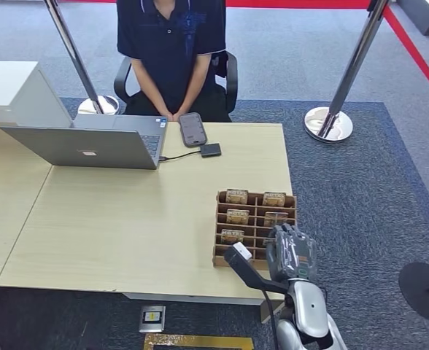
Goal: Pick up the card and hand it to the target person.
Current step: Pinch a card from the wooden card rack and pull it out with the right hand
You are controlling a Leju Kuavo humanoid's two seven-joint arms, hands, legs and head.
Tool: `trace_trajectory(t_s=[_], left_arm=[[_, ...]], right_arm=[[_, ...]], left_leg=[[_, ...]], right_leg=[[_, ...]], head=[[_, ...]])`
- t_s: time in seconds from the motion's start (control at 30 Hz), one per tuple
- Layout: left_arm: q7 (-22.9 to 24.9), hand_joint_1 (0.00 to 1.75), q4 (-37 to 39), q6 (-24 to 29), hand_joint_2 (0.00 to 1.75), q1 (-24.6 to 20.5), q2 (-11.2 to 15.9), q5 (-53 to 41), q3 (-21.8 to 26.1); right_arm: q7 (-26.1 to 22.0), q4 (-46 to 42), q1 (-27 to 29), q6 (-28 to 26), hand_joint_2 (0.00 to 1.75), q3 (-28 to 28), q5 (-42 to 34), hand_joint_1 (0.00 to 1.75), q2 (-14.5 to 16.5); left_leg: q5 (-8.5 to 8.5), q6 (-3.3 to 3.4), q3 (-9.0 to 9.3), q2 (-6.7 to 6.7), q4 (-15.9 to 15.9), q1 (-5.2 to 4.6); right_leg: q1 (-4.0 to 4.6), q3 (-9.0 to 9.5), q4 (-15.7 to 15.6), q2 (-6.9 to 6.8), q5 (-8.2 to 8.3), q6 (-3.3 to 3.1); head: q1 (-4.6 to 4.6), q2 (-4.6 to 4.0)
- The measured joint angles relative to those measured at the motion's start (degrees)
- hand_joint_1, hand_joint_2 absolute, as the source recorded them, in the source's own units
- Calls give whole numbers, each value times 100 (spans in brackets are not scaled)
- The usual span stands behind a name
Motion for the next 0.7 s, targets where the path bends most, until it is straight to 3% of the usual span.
trace_trajectory(t_s=[0.27, 0.7], left_arm=[[1, 0, 0, -2, 0, 0, 1, -23, -1], [0, 0, 0, -5, 0, 0, 1, -41, -1]], right_arm=[[2, -82, 32, 9, 175, 4, -1, 144, -2], [2, -145, 42, 30, 175, 6, -9, 153, -5]], left_leg=[[0, 0, 0, 0, 0, 0], [0, 0, 0, 0, 0, 0]], right_leg=[[0, 0, 0, 0, 0, 0], [0, 0, 0, 0, 0, 0]], head=[[-1, 0], [0, 0]])
